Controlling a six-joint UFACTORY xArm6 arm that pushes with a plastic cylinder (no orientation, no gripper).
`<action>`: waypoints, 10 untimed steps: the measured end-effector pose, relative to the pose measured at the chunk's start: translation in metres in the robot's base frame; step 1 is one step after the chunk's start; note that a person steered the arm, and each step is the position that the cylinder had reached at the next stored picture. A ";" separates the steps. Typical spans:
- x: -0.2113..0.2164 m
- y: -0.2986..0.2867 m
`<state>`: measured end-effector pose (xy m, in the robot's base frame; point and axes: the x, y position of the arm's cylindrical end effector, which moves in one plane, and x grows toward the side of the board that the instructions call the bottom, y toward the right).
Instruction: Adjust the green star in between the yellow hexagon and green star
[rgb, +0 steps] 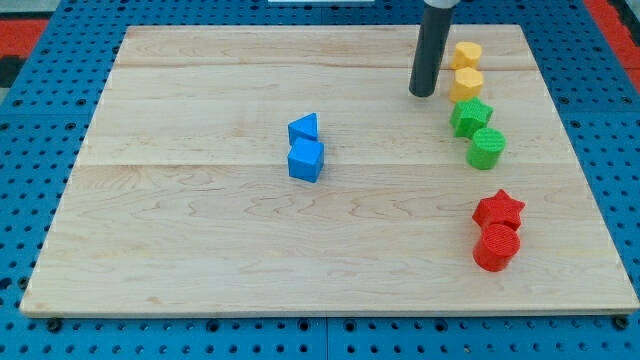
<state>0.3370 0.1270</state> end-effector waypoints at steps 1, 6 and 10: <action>0.005 0.000; 0.049 0.021; 0.072 0.012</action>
<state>0.4086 0.1389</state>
